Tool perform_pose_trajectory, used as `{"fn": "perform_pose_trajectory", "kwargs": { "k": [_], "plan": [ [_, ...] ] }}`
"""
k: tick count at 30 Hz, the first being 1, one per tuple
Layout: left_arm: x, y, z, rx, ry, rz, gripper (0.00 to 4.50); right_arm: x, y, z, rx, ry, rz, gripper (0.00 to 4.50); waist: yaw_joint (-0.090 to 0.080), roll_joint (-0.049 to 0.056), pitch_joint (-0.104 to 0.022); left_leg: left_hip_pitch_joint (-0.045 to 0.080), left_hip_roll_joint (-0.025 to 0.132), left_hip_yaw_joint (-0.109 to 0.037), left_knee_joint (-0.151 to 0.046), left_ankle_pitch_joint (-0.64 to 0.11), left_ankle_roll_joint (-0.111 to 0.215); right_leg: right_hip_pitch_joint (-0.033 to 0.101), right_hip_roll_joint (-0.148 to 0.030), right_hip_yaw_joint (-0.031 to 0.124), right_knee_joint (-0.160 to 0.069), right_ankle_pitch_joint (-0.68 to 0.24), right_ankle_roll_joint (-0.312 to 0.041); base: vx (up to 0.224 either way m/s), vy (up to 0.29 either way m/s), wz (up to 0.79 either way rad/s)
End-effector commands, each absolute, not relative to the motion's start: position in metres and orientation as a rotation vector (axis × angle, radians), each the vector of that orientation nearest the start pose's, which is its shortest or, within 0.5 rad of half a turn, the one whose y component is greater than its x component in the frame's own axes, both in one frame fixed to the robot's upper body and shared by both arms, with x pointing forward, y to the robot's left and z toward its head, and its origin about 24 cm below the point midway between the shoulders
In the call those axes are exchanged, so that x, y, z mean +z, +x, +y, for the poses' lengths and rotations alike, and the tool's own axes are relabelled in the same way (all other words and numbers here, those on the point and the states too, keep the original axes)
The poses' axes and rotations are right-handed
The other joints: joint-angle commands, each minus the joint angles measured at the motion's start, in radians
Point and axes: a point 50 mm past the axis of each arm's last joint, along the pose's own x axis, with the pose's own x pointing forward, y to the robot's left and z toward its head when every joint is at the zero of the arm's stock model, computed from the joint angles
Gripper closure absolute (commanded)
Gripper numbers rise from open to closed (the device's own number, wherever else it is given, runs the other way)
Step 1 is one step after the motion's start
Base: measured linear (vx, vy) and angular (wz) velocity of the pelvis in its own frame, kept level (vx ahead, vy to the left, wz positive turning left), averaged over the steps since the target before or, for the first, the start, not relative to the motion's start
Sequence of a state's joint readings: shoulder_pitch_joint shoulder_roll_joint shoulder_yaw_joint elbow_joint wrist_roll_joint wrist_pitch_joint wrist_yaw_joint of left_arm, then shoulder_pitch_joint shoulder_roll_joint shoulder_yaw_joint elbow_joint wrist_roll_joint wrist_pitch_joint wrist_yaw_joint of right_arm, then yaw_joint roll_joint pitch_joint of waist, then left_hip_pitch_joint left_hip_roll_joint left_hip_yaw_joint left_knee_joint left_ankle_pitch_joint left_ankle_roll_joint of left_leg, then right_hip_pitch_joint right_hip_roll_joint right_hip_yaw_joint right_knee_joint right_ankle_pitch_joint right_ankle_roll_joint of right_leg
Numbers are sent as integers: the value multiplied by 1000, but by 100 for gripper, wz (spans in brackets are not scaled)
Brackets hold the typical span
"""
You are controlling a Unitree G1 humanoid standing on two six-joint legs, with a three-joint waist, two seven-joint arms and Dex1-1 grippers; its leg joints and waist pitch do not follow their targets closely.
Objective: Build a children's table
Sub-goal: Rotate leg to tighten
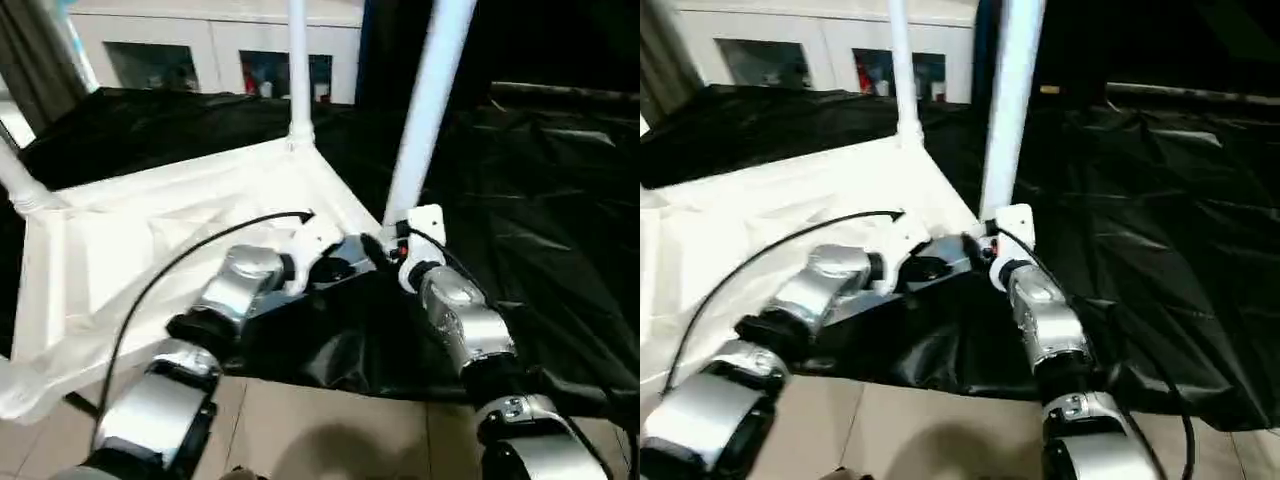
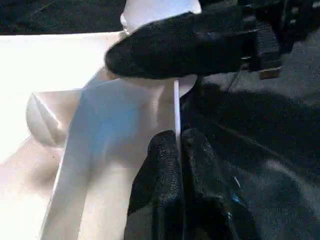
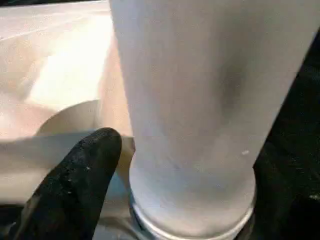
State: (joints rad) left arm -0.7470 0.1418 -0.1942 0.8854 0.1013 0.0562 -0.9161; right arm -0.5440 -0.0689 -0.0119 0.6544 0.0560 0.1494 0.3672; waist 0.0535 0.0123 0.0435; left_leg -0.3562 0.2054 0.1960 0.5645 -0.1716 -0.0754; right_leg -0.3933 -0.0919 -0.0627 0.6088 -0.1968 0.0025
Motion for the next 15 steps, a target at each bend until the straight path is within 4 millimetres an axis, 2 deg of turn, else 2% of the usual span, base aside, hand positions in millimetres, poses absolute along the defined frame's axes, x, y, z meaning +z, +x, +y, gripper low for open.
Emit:
{"fn": "perform_pose_trajectory", "kwargs": {
  "k": [1,2,4,5,9,11,15],
  "plan": [
    [48,338,88,-1224,296,356,450,41,338,-108,647,-3,272,69,9,-17,-59,-5,19,-13,-56,-205,62,47,-54,41,-85,-219,-187,0,0,0],
    [49,337,94,-1246,296,360,450,45,336,-112,706,-10,259,69,11,-17,-64,-7,20,-12,-51,-163,75,47,-51,41,-75,-142,-203,0,0,0],
    [51,336,101,-1279,310,372,450,50,334,-120,789,-11,251,69,14,-16,-67,-8,20,-10,-45,-120,96,48,-49,40,-63,-50,-228,0,0,0],
    [51,336,103,-1287,317,377,450,51,333,-122,809,-13,250,69,19,-16,-66,-12,22,-7,-42,-88,124,48,-44,36,-53,31,-258,0,0,0],
    [54,335,111,-1327,339,398,450,55,329,-134,918,-67,254,69,26,-11,-68,-6,26,-5,-38,-97,125,45,-44,34,-47,53,-286,0,0,0],
    [56,333,117,-1373,336,407,450,56,323,-141,1019,-104,281,69,32,-16,-67,-7,27,-5,-37,-105,124,47,-46,34,-46,44,-289,0,0,0],
    [57,330,119,-1405,322,412,450,58,319,-146,1099,-134,310,69,36,-19,-63,-5,29,-3,-38,-138,109,44,-49,37,-50,-4,-288,0,0,0]
  ]
}}
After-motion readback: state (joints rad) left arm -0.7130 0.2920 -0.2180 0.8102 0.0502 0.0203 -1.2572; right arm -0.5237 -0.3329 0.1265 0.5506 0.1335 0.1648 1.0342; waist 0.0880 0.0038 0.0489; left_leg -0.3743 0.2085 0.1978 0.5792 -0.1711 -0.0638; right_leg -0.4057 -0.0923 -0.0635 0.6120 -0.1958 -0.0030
